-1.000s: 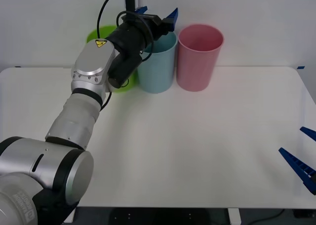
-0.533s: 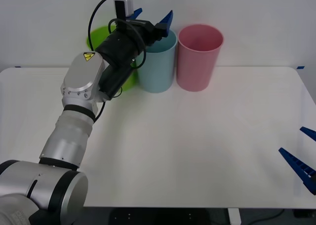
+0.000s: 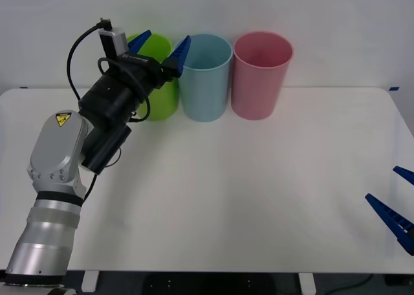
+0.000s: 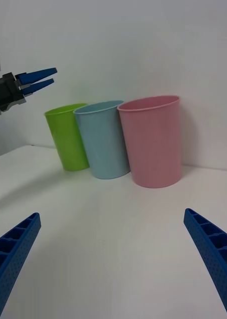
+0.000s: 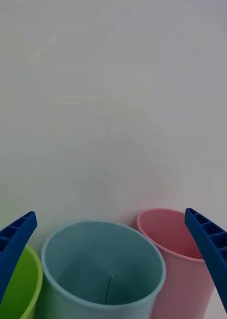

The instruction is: Grasp the object on the table and drop it into the matching bin: aluminum can to the light blue bin, PET bottle to the pink bin.

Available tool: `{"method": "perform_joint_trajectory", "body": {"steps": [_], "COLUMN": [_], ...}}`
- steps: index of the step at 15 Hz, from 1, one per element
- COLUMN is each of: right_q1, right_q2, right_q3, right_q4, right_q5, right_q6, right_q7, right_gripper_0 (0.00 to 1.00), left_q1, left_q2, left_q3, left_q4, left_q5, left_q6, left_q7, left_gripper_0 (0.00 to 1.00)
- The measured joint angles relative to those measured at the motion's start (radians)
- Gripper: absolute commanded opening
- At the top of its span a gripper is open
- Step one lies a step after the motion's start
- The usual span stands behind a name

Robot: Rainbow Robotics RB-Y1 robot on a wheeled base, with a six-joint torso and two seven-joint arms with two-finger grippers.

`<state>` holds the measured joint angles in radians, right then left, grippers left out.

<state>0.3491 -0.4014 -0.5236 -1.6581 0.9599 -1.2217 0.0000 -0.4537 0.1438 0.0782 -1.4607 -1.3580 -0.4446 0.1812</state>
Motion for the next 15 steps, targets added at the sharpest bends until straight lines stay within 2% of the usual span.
{"method": "perform_joint_trajectory", "body": {"steps": [5, 10, 15], "right_q1": [0.0, 0.0, 0.0], "right_q2": [0.0, 0.0, 0.0], "right_q3": [0.0, 0.0, 0.0], "right_q4": [0.0, 0.0, 0.0], "right_q5": [0.0, 0.0, 0.0], "right_q6": [0.0, 0.0, 0.0], "right_q7": [0.0, 0.0, 0.0], "right_gripper_0": [1.0, 1.0, 1.0], "left_q1": [0.216, 0.403, 0.552], "left_q2": [0.071, 0.073, 0.074], "left_q3": [0.025, 0.136, 0.295], "left_q4": [-0.207, -0.361, -0.473], "left_q5": [0.073, 0.06, 0.05], "left_q6": [-0.071, -0.23, -0.429], "left_q7": [-0.002, 0.003, 0.022], "left_gripper_0": [1.0, 1.0, 1.0]}}
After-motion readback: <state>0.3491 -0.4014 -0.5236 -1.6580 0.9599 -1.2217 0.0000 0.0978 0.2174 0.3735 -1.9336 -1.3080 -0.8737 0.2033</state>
